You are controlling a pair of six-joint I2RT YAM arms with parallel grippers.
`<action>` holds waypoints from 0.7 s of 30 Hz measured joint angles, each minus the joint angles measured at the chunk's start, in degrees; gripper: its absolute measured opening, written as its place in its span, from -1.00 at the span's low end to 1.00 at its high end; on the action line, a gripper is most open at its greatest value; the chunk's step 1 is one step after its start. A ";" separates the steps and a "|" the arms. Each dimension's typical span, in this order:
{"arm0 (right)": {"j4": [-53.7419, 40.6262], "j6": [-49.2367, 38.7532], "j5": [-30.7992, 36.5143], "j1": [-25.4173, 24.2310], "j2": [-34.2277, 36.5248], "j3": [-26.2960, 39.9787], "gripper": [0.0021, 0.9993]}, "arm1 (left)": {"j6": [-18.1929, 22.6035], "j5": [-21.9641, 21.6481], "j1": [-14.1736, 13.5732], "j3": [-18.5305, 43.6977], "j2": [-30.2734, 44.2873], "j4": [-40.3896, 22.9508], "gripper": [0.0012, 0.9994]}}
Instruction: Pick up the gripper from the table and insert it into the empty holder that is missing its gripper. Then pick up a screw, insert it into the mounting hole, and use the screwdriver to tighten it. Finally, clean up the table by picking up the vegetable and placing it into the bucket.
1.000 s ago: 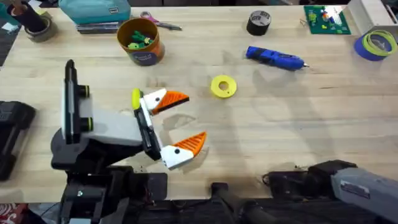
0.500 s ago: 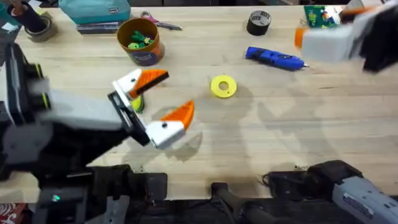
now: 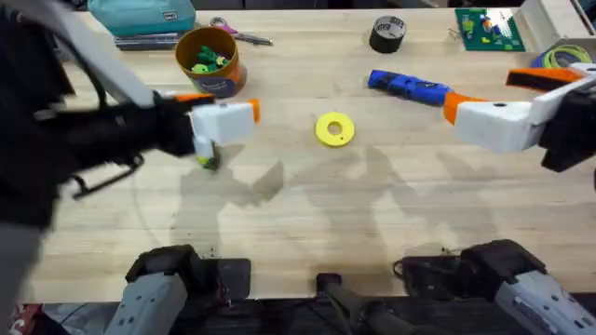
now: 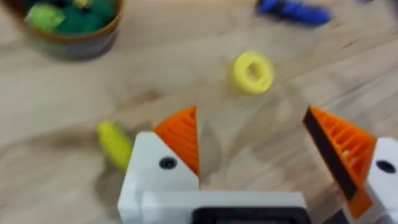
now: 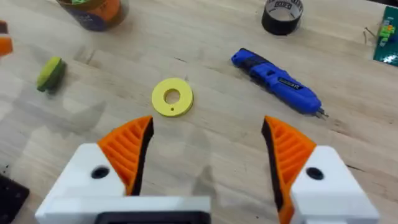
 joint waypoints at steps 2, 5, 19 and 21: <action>0.00 0.00 0.00 0.00 -0.02 -0.11 0.99 | 1.56 -5.76 0.00 4.78 3.85 -4.54 0.97; -0.02 0.02 0.00 0.00 0.00 -0.13 0.99 | 2.99 -13.05 0.00 9.25 7.86 -7.68 0.97; 0.94 0.20 0.01 0.00 0.00 -0.17 0.99 | -6.46 -36.04 -0.18 10.61 17.24 -16.64 0.97; 1.01 0.20 0.00 0.00 0.00 -0.17 0.99 | -9.65 -37.97 -0.59 10.67 21.09 -16.06 0.97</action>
